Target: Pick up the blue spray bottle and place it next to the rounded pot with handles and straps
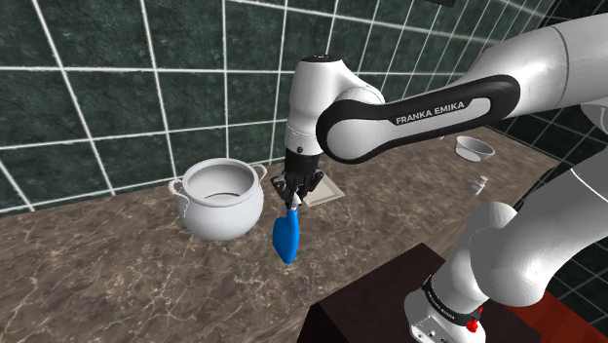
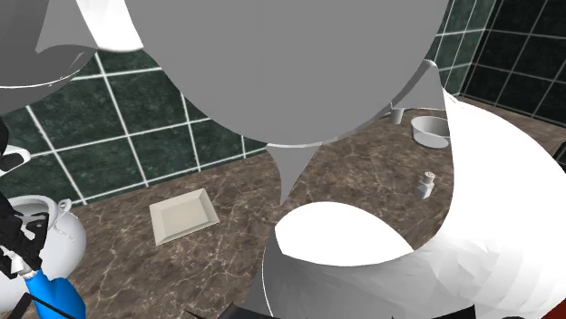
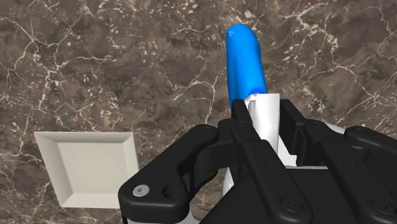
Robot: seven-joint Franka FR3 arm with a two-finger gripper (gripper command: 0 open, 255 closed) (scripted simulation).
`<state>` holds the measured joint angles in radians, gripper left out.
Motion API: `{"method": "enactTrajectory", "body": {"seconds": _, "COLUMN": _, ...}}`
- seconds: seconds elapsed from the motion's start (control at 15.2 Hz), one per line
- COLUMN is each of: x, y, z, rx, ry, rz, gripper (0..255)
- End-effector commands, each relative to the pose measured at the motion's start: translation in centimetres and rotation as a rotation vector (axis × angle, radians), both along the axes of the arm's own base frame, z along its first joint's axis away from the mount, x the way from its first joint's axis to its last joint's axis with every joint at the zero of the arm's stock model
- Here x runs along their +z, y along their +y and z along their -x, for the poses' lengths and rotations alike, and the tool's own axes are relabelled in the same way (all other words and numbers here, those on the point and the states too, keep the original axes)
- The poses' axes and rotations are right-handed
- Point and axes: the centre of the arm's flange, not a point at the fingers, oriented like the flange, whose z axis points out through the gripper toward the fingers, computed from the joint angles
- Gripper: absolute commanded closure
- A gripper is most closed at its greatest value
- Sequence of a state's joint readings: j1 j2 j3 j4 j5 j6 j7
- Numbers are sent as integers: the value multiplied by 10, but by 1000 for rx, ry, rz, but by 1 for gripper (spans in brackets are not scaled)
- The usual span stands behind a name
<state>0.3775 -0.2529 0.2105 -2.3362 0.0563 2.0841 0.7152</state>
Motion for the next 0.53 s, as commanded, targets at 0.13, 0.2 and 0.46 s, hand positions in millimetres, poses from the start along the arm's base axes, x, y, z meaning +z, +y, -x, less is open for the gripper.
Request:
{"method": "enactTrajectory", "body": {"seconds": 0.13, "x": 0, "y": 0, "z": 0, "rx": 0, "ry": 0, "rz": 0, "gripper": 255}}
{"method": "enactTrajectory", "body": {"seconds": 0.2, "x": 0, "y": 0, "z": 0, "rx": 0, "ry": 0, "rz": 0, "gripper": 0}}
{"method": "enactTrajectory", "body": {"seconds": 0.46, "x": 0, "y": 0, "z": 0, "rx": 0, "ry": 0, "rz": 0, "gripper": 0}}
